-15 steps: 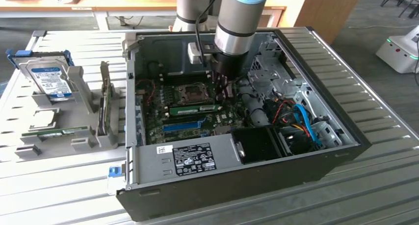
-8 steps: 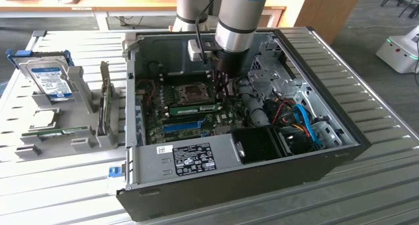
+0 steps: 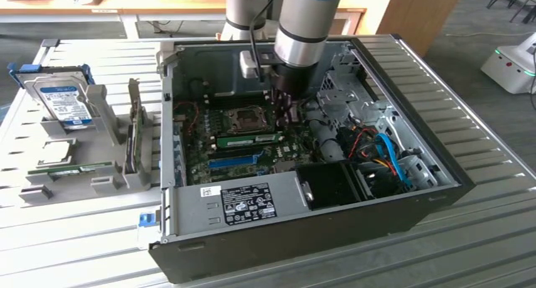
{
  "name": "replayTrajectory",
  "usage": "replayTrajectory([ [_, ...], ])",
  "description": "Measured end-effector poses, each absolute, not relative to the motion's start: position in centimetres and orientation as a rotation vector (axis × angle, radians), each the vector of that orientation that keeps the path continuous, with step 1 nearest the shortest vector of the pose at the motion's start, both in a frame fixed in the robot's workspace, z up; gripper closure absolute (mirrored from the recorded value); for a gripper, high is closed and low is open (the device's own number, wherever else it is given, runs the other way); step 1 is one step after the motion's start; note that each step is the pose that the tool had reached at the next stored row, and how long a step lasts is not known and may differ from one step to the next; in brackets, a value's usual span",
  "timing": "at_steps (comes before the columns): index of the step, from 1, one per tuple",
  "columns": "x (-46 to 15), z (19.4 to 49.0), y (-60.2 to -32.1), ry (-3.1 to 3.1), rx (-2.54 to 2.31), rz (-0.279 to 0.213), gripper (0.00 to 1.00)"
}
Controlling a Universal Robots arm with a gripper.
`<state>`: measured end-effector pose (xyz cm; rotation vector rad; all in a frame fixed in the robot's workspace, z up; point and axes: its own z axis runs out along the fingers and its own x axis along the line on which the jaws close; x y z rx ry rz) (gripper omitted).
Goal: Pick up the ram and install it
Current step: 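Press down the ram until it locks into place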
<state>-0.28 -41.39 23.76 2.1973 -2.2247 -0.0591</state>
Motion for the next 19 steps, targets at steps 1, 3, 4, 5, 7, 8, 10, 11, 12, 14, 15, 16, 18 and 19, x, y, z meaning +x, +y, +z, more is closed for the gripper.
replayTrajectory([
  [1,-0.4,23.7,-41.4,-2.225,2.197,-0.059,0.90],
  [3,-0.6,23.7,-41.4,-2.225,2.197,-0.059,0.90],
  [4,-0.9,23.7,-41.4,-2.225,2.198,-0.059,0.90],
  [5,-1.1,23.7,-41.4,-2.225,2.197,-0.059,0.90],
  [7,-1.5,23.7,-41.4,-2.225,2.197,-0.059,0.90],
  [8,-1.7,23.7,-41.4,-2.225,2.197,-0.059,0.90],
  [10,-2.1,23.7,-41.4,-2.225,2.197,-0.059,0.90],
  [11,-2.3,23.7,-41.4,-2.225,2.198,-0.059,0.90],
  [12,-2.4,23.7,-41.4,-2.225,2.198,-0.059,0.90],
  [14,-2.8,23.7,-41.4,-2.225,2.197,-0.059,0.90],
  [15,-2.9,23.7,-41.4,-2.225,2.197,-0.059,0.90],
  [16,-3.1,23.7,-41.4,-2.225,2.197,-0.059,0.90],
  [18,-3.4,23.7,-41.4,-2.225,2.198,-0.059,0.90],
  [19,-3.6,23.7,-41.4,-2.225,2.198,-0.059,0.90],
])
